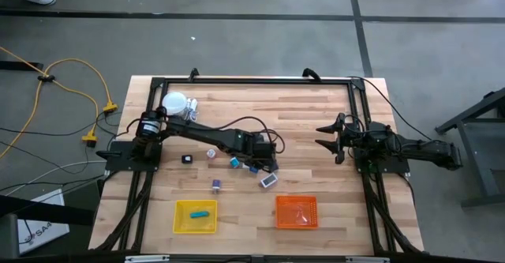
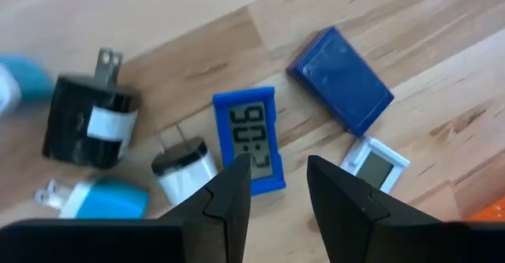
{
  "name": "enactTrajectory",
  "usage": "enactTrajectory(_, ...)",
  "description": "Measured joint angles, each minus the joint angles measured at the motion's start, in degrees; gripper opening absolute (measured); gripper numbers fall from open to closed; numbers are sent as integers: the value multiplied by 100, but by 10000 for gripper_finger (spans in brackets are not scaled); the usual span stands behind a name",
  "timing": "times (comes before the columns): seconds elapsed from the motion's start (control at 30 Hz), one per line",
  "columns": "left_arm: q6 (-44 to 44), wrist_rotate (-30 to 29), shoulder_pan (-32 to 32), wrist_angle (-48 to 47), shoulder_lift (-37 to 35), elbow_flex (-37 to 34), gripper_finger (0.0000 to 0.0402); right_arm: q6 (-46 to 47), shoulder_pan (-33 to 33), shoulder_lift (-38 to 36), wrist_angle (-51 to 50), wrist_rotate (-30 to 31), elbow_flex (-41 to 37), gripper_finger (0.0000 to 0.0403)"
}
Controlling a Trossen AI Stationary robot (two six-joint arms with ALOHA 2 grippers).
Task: Pick & Place Office items
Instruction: Put the blue digital clock into the yellow bin
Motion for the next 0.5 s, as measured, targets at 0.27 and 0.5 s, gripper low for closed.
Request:
enactTrajectory(0.27, -512, 100, -97, 22, 0, 0, 122, 0, 1, 0, -1, 0, 0, 195)
enactTrajectory(0.5, -738, 287, -58, -23, 0, 0, 122, 0, 2, 0, -2, 0, 1, 195)
